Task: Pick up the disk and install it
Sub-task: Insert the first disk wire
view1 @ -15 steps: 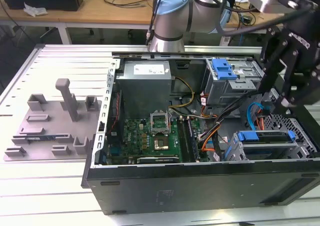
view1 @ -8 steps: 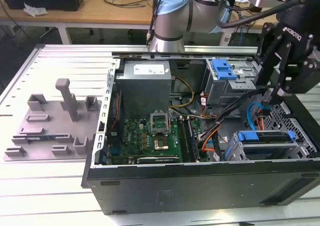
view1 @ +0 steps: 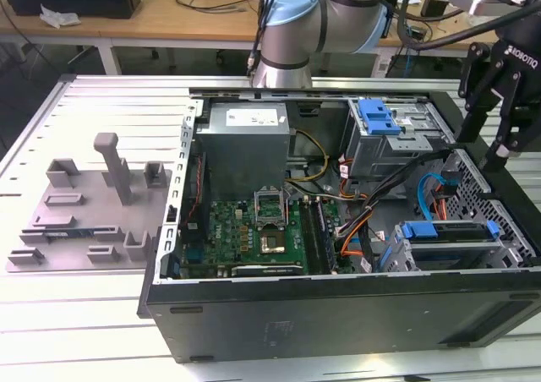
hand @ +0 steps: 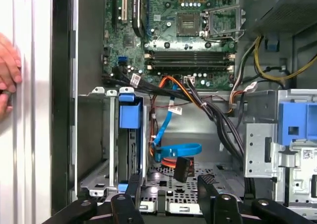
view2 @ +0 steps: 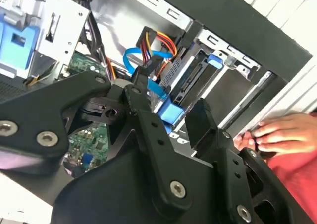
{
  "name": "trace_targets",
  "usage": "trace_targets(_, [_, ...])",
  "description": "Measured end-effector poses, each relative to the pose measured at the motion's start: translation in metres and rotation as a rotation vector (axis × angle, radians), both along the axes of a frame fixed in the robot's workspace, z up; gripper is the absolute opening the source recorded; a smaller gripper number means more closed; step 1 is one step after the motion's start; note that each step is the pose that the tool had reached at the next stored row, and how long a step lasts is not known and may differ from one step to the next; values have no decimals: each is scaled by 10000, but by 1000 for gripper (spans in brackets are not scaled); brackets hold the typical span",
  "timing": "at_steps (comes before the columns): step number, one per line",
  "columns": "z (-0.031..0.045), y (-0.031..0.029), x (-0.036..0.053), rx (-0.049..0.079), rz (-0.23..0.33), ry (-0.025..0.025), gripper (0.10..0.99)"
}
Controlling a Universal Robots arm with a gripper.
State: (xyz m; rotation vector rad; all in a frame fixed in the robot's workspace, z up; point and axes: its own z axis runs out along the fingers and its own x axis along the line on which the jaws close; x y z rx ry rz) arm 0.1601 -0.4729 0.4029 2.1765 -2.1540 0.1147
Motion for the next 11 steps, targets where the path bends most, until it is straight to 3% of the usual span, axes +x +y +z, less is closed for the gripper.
trace_targets(2, [-7,88,10,-355,1,0,576])
trace_targets(4, [-13,168,11,-910,-8,-24,576])
trace_targets(6, [-18,193,11,-1132,-26,-40,576])
trace_targets(9, [-31,216,12,-1341,-61,-47,561])
trace_targets(11, [-45,239,11,-1539,-99,-51,424])
